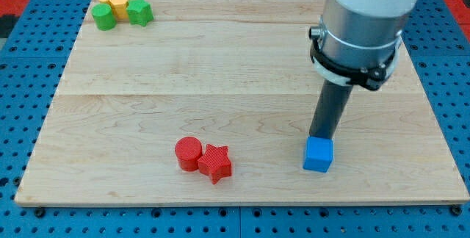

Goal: Separate the red blocks

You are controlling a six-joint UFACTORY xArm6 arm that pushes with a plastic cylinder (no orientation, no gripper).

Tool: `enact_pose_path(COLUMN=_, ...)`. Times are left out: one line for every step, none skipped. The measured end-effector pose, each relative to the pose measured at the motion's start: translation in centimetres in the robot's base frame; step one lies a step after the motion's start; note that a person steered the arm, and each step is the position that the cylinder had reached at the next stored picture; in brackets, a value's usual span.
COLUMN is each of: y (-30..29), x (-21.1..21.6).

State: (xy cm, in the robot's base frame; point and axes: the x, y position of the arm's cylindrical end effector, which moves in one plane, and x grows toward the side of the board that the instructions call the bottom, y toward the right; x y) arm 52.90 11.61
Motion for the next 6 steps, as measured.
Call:
enact_pose_path(y=-5.8, x=-1.9)
enact_pose_path(y=-14.3, x=-2.0)
enact_pose_path(y=-22.0, x=-1.8)
enact_pose_path(y=-28.4, x=-0.9)
enact_pose_path(y=-24.4, x=5.1)
enact_pose_path(y=-15.1, x=6.3)
